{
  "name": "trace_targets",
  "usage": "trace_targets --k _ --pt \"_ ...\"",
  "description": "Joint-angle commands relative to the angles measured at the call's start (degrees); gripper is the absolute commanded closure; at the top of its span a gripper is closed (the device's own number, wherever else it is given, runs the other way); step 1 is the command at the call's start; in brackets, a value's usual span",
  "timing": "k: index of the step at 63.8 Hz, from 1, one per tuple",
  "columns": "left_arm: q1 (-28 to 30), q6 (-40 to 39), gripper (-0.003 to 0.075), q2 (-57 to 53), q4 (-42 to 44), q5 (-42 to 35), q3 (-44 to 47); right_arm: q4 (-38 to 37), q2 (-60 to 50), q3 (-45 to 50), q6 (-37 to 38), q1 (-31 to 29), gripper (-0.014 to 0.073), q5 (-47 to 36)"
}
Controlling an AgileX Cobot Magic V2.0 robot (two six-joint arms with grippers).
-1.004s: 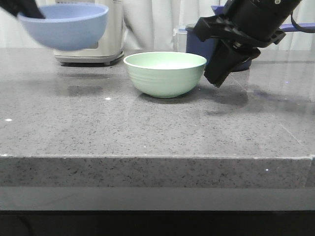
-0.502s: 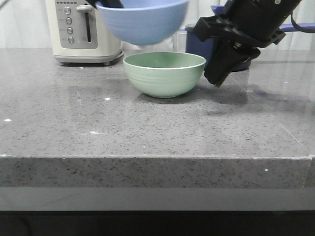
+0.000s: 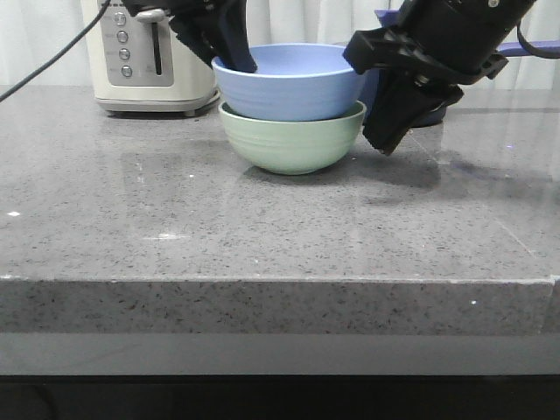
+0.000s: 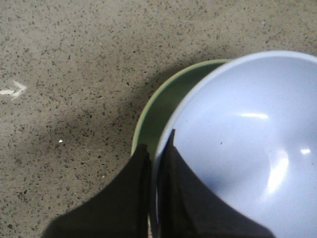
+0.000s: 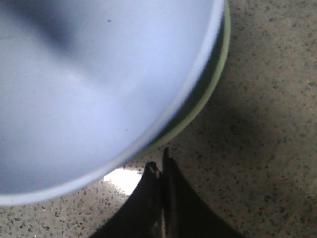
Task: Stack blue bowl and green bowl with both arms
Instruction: 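Lower the blue bowl into the green bowl and open the left gripper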
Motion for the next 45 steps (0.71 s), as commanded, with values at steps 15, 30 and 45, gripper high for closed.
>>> trace_targets --k 15,30,45 --pt "-0.3 -0.3 0.074 -3.1 -0.3 -3.3 -2.1 1.3 -2.3 -2.0 -0.5 -0.3 0.0658 -2.5" --pt "-0.3 -0.3 0.0737 -3.1 -0.3 -3.9 -2.1 1.3 -2.3 -2.0 -0.5 -0.3 0.0658 -2.6" --pt "-0.3 -0.3 0.0551 -3.1 -0.3 -4.9 -2.1 1.3 -2.3 -2.0 -0.5 -0.3 0.0658 -2.6"
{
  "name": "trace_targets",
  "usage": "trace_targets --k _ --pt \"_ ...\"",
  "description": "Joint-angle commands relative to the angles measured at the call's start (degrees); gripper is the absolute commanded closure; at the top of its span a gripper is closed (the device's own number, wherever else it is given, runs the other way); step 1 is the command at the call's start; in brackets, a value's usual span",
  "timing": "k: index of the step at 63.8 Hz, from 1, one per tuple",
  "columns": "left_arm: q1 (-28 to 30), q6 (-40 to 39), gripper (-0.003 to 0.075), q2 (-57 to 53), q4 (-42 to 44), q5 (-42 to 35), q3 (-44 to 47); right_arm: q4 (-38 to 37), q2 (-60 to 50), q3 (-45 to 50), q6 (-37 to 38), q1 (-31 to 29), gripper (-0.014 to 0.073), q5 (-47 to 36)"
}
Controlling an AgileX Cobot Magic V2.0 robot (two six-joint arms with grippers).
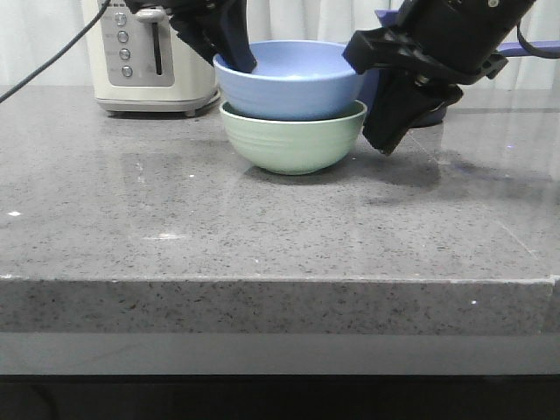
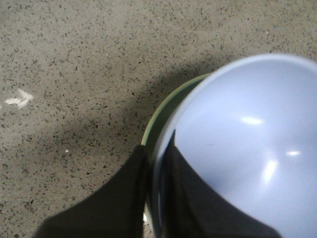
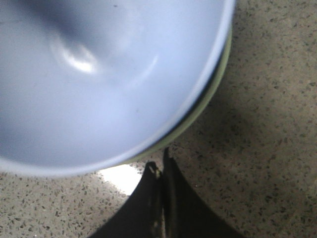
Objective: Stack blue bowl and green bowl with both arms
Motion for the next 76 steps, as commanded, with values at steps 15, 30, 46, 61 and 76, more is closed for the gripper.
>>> trace_targets --k 15,30,46,61,76 --pt "-0.3 -0.3 0.0415 -3.1 -0.9 -3.3 -2.1 1.3 -2.3 -2.0 -0.5 -0.3 0.0658 -2.6" --pt "0.4 -0.3 0.0426 -6.1 0.7 -1.9 -2.1 1.3 -2.3 -2.0 -0.5 -0.3 0.0658 -2.6" --pt "1.1 -0.9 0.0426 -16.2 6.9 1.7 -0.2 1.3 -2.3 -2.0 -0.5 -0.3 0.0658 -2.5" --pt "2.9 -1.2 0.0426 -30.2 8.0 -0.6 14.2 1.3 -2.3 -2.0 -0.5 -0.3 0.0658 -2.6" --pt "6.7 -1.3 0.0426 -44.4 8.7 -5.3 31.7 1.4 -2.3 -2.0 -0.5 -0.3 0.0658 -2.5"
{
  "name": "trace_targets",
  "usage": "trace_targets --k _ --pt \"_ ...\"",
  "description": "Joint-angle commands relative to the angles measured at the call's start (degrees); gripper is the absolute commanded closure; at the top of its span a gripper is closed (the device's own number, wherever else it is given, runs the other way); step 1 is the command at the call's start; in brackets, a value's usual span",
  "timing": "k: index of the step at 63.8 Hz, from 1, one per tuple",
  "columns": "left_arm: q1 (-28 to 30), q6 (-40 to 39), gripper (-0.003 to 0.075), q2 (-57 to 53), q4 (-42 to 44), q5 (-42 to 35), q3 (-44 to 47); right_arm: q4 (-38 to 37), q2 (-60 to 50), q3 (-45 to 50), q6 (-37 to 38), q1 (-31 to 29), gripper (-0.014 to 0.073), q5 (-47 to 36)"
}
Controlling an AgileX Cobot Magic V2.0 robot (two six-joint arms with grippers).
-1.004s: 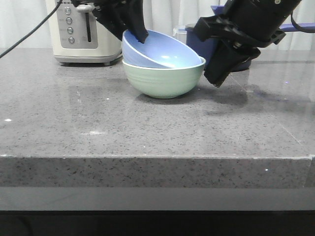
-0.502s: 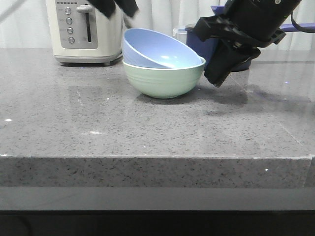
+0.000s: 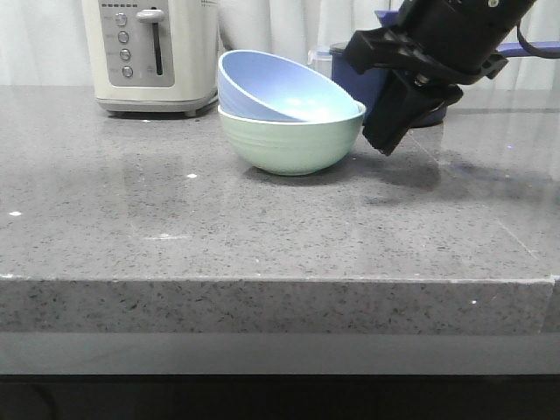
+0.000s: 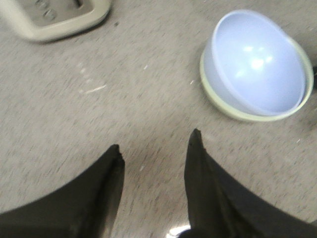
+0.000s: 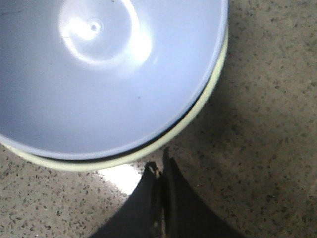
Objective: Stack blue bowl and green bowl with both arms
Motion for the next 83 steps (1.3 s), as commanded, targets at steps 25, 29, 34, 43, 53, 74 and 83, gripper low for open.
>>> trace_targets --k 25,29,34,43,53,74,83 --pt "3.9 -0.8 0.0426 -22.3 0.4 -6.2 21.2 -1.0 -4.5 -2.4 -0.5 -0.3 0.0658 8.1" --pt "3.9 -0.8 0.0426 -24.1 1.1 -6.2 22.5 -1.8 -6.5 -2.4 0.3 -0.3 0.0658 10.0" --pt "3.9 -0.8 0.0426 -26.3 1.1 -6.3 23.8 -4.3 -10.5 -2.2 4.5 -0.3 0.0658 11.1" --pt "3.9 -1.2 0.0426 -28.2 1.1 -6.2 24.6 -12.1 -18.7 0.4 14.5 -0.3 0.0658 11.1" --pt "3.9 -1.2 0.0426 -28.8 1.1 -6.4 24.6 -19.5 -29.5 5.6 23.2 -0.3 0.0658 11.9" --pt "3.9 -1.2 0.0426 -28.7 1.1 -9.0 24.6 -20.2 -47.7 17.7 25.9 -0.3 0.0658 7.4" --pt "3.9 -1.2 0.0426 -28.7 1.1 -9.7 24.6 -20.2 -53.5 21.3 25.9 -0.3 0.0658 4.5"
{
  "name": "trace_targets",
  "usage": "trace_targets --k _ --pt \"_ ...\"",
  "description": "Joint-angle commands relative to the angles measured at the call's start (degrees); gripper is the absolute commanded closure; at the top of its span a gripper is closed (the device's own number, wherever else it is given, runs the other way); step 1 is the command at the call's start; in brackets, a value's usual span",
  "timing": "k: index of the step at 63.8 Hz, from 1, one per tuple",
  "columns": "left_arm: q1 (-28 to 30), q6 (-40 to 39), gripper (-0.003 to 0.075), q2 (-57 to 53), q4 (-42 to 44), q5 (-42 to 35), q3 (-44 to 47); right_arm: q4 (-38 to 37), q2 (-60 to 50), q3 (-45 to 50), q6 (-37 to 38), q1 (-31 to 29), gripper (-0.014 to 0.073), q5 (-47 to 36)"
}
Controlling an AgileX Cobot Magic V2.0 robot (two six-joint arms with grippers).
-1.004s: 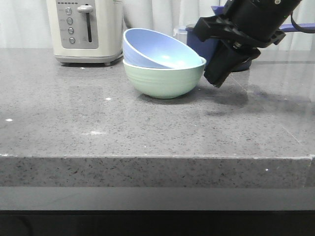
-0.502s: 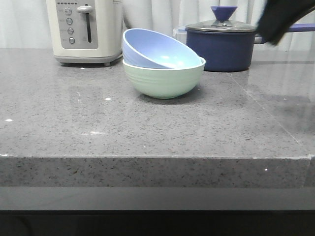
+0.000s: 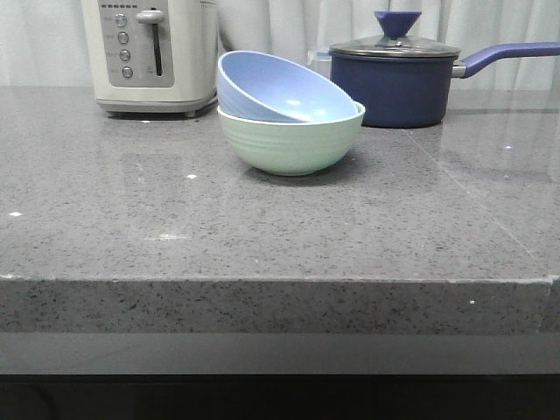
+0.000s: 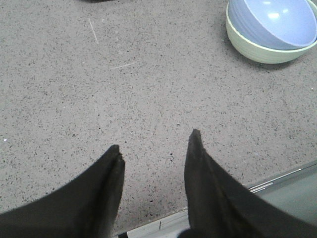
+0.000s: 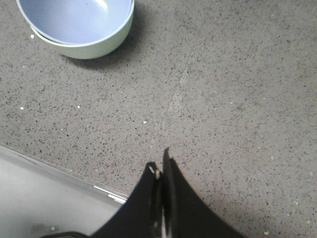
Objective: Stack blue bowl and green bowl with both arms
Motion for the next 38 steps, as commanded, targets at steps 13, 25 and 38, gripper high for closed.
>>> trace_targets --k 13,25,38 --pt "0.2 -0.6 0.043 -0.2 0.0 -4.6 -1.5 -0.9 -5.8 1.5 0.2 -0.3 0.0658 -6.8" --pt "0.2 -0.6 0.0635 -0.2 0.0 -4.6 -1.5 -0.9 -5.7 1.5 0.2 -0.3 0.0658 -6.9" --pt "0.2 -0.6 0.074 -0.2 0.0 -4.3 -1.5 -0.9 -5.7 1.5 0.2 -0.3 0.0658 -6.9"
